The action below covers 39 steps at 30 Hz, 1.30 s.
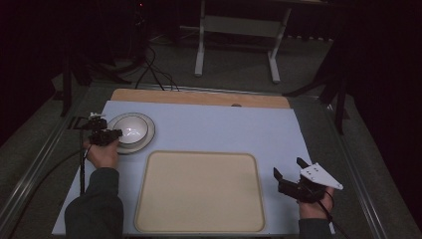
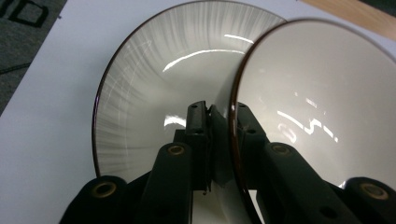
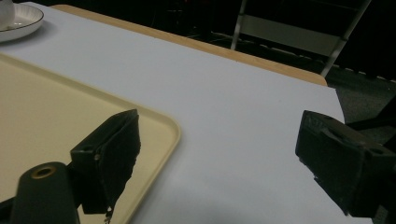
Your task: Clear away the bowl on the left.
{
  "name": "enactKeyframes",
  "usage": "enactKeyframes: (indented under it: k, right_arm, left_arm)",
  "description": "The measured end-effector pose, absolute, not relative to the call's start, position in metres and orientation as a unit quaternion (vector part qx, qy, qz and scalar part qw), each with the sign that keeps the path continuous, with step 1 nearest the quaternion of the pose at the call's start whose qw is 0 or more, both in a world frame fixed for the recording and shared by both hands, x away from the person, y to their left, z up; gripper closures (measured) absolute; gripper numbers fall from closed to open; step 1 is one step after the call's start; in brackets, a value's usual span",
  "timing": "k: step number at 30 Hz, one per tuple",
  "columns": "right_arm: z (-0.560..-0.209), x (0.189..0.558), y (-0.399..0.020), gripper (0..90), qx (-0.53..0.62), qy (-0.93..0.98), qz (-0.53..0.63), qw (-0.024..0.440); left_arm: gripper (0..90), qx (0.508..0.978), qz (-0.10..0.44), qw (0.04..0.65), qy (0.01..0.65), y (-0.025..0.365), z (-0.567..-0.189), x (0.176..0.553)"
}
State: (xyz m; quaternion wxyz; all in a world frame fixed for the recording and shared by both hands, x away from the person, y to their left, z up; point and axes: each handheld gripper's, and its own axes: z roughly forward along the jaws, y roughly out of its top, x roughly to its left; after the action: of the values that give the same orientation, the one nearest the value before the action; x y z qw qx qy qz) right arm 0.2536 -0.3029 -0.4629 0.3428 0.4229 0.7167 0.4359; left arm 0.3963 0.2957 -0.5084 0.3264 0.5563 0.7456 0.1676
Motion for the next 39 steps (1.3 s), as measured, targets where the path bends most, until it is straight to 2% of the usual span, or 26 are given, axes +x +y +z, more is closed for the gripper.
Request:
enactKeyframes:
  k: [21, 39]
  right_arm:
    - [-0.462, 0.252, -0.303, 13.6, 0.423, 0.714, 0.439, 0.345]
    - [-0.462, 0.252, -0.303, 13.7, 0.422, 0.713, 0.439, 0.347]
  left_arm:
    - [80.8, 0.52, 0.157, 0.384, 0.747, 0.3, -0.496, 0.384]
    - [80.5, 0.538, 0.165, 0.419, 0.713, 0.303, -0.475, 0.365]
